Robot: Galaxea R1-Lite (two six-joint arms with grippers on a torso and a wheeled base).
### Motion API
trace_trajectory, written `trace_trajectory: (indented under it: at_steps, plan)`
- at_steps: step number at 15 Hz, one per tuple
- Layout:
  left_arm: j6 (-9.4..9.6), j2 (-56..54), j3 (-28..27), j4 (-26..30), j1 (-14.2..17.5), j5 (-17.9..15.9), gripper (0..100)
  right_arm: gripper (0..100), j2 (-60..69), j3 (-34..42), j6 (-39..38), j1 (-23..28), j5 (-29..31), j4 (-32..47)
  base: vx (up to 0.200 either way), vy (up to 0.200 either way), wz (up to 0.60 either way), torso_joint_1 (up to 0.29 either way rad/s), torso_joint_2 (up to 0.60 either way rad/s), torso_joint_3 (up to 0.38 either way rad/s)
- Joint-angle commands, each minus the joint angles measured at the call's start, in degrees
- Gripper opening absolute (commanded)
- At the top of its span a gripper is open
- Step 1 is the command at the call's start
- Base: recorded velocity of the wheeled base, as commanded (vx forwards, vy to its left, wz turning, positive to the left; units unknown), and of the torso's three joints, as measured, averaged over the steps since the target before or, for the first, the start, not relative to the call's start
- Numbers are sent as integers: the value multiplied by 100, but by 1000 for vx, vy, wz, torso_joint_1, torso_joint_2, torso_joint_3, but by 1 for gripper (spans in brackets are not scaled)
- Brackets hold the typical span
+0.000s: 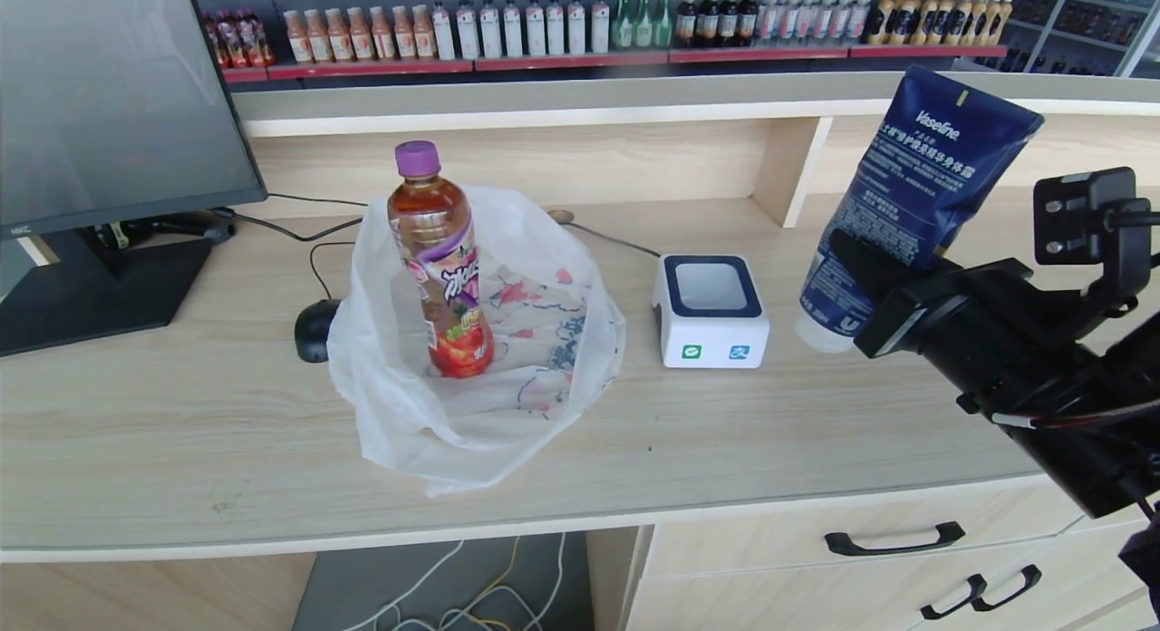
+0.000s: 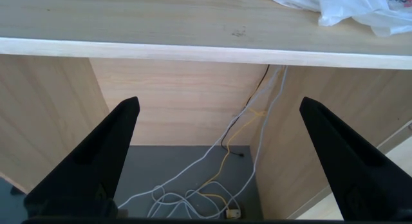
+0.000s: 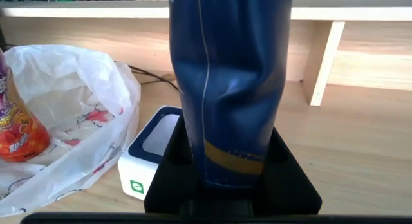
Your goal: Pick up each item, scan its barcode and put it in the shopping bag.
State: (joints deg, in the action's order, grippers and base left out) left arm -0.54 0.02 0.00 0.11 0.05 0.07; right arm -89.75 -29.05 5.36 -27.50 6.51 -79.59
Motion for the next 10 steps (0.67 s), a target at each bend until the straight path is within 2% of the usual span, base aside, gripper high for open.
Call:
trace_trajectory:
  at_steps: [1, 9, 10]
  plan:
    - [1, -2, 0, -2, 4, 1, 100, 0, 1, -4, 0, 8, -1, -12, 0, 200, 0, 12, -2, 2]
    - [1, 6, 0, -11, -5, 1, 100, 0, 19, -31, 0, 8, -9, -39, 0, 200, 0, 1, 0, 1]
    - [10, 6, 0, -11, -5, 1, 100, 0, 19, -22, 9, 8, -97, -39, 0, 0, 0, 0, 0, 0]
